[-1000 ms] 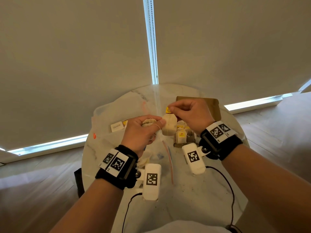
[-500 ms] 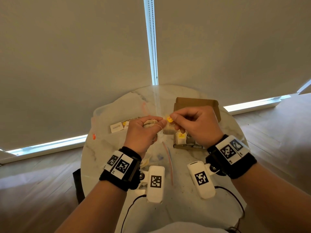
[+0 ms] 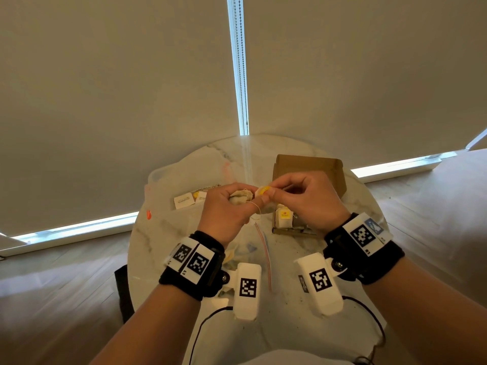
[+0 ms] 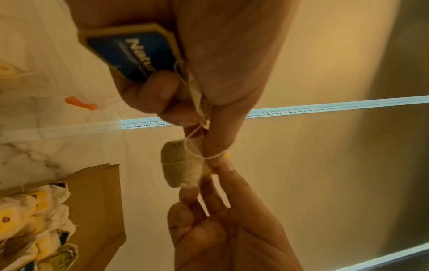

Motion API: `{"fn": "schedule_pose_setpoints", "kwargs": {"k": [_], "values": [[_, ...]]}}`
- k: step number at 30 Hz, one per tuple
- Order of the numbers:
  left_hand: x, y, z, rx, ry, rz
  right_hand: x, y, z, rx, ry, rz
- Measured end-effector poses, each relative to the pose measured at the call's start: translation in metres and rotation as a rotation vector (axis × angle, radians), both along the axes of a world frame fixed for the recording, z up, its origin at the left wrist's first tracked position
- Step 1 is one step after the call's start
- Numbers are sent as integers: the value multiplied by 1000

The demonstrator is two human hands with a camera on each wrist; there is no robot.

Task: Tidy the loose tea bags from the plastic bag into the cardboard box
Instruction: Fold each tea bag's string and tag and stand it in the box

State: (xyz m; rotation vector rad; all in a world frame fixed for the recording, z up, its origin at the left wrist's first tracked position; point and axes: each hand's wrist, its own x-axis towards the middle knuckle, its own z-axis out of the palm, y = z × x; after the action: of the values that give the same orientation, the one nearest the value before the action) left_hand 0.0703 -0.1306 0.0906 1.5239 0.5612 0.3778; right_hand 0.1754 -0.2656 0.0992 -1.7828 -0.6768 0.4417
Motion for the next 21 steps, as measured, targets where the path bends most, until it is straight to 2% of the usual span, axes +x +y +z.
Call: {"fn": "schedule_pose_setpoints", "kwargs": {"k": [3,8,15,21], "values": [[0,1,-3,61,8,-1,-3,3,8,-19,-172,45],[1,1,-2,188,41,-92,-6,19,23,-240,-365,181],[0,0,-3,190,64,-103,-6,29,36,-325,-398,274],[-1,0,-8,160,64,-120,2,25,46,-104,-256,217]]}}
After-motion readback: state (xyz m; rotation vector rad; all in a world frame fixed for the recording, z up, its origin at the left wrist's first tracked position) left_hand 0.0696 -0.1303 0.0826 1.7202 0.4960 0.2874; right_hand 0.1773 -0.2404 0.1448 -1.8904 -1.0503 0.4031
